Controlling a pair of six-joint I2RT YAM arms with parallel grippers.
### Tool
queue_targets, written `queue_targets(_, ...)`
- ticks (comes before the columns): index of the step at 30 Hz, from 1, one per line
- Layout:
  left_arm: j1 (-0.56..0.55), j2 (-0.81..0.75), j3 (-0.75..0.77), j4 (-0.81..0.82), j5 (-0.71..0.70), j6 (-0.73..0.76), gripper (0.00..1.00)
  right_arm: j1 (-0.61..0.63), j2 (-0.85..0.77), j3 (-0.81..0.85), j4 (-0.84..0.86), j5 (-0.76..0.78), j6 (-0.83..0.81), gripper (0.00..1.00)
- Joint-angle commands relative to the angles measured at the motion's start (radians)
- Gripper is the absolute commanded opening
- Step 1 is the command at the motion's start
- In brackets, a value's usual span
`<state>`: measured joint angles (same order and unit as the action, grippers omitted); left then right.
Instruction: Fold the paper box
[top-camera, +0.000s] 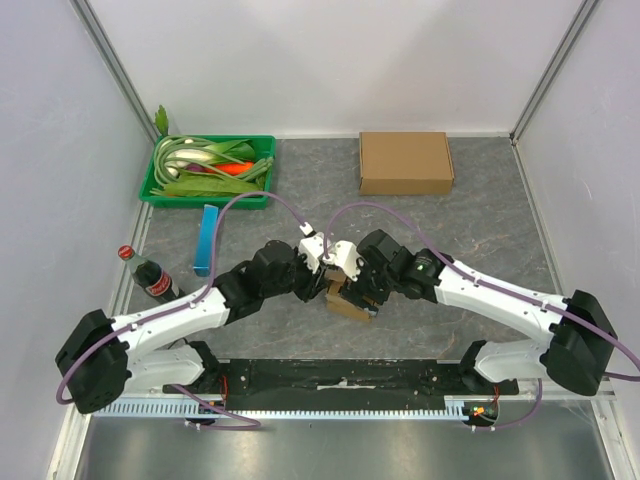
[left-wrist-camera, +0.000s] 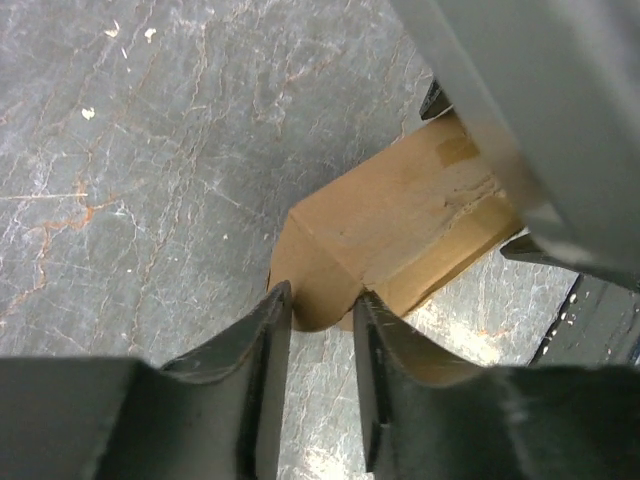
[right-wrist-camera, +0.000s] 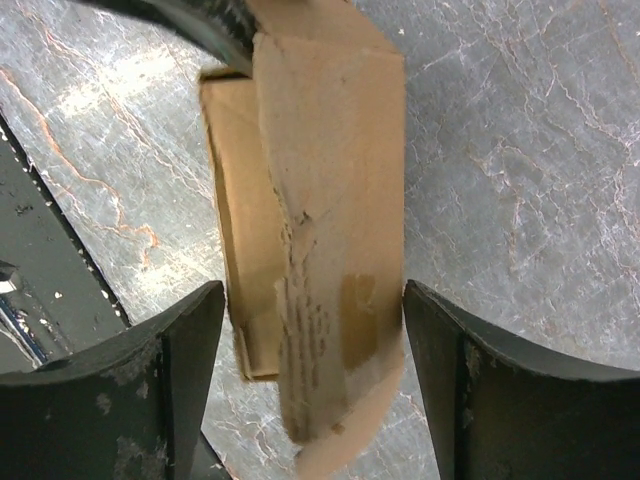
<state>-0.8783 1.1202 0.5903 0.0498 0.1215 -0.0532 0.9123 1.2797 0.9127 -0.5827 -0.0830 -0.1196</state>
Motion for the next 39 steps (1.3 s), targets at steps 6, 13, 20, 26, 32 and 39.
queue_targets(6,-0.008,0.036,0.160,-0.145,0.024,0.007,0.18,-0.003,0.041,-0.001,0.055,0.008,0.014,0.77)
queue_targets(13,-0.008,0.041,0.250,-0.251,0.037,-0.037,0.28,-0.004,0.052,-0.003,0.061,0.005,0.015,0.75)
queue_targets(20,-0.008,-0.051,0.137,-0.180,-0.052,-0.048,0.50,-0.003,0.049,-0.005,0.066,-0.001,0.015,0.74)
queue_targets(26,-0.008,-0.148,-0.073,0.122,-0.105,0.079,0.46,-0.003,0.056,-0.005,0.072,-0.012,0.012,0.73)
queue_targets(32,-0.008,-0.119,-0.164,0.306,-0.092,0.144,0.47,-0.004,0.052,-0.008,0.092,-0.037,0.020,0.72)
queue_targets(39,-0.008,-0.060,-0.230,0.475,-0.180,0.168,0.43,-0.004,0.052,-0.028,0.107,-0.051,0.015,0.71)
